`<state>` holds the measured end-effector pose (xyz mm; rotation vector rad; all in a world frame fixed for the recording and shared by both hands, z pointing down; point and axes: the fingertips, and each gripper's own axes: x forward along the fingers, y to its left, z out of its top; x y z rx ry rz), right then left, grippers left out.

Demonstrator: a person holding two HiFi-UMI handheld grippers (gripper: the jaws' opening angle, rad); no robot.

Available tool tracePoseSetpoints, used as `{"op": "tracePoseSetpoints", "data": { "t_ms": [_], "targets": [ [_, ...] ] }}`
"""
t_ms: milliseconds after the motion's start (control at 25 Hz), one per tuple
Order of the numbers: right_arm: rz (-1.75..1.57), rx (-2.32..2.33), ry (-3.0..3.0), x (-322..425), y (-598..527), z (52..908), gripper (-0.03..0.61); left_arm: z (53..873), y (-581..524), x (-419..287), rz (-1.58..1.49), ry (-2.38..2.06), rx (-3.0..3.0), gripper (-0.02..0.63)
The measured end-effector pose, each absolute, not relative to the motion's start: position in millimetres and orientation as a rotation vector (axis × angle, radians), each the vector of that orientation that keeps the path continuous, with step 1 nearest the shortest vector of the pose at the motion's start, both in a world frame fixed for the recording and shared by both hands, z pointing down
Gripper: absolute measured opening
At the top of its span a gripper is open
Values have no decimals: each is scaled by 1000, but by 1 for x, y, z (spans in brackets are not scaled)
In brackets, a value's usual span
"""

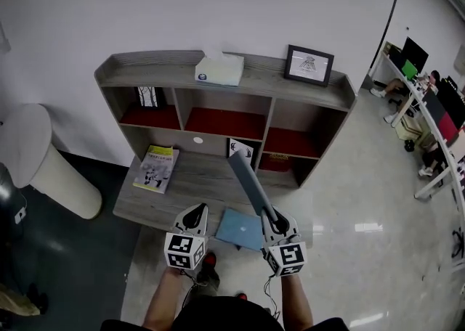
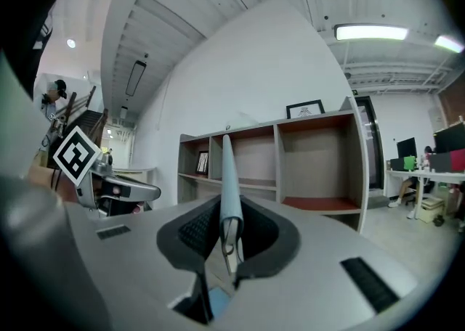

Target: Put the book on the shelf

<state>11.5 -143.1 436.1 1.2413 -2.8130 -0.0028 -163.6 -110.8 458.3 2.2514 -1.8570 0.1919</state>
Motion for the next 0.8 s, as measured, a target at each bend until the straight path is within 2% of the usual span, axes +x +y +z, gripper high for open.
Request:
{"op": "tracePoseSetpoints", "data": {
  "t_ms": [280, 800],
  "targets": [
    [-93, 1236, -2814, -32, -188, 409, 71, 447, -157, -208, 175, -1865, 2247, 7],
    [-685, 1198, -2529, -99, -248, 353, 71, 453, -224, -258, 163, -1798, 2289, 8]
  ]
}}
